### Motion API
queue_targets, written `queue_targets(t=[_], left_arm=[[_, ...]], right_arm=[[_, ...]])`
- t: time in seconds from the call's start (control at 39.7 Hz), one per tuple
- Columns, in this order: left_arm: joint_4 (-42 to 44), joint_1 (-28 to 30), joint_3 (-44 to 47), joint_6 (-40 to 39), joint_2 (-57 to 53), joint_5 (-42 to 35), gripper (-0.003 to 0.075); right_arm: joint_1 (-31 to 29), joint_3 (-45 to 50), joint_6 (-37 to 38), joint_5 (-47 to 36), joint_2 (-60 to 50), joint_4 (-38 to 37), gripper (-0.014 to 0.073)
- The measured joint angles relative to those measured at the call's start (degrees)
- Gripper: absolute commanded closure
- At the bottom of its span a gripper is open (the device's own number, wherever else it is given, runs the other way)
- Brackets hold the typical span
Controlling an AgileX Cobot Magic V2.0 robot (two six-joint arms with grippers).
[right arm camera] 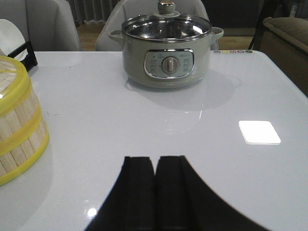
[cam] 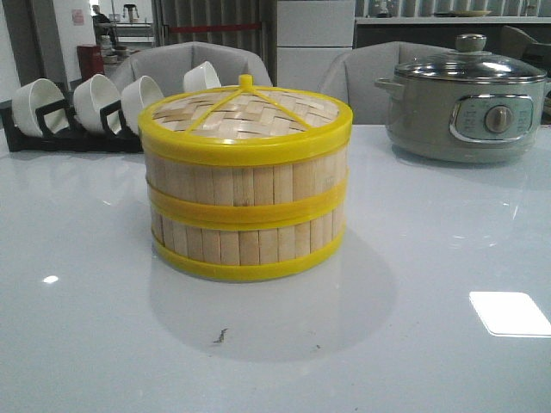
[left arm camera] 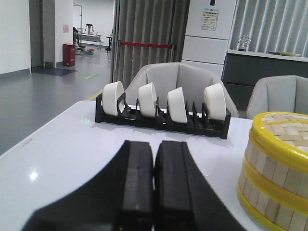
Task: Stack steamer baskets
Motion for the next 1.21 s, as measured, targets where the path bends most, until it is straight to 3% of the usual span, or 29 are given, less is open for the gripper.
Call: queue_targets(t=[1.21], left_arm=[[1.87, 0.00, 0.00, 0.90, 0.00, 0.40, 0.0633]], right_arm=[[0.00, 0.00, 0.00, 0.00, 0.00, 0.00, 0.0538]])
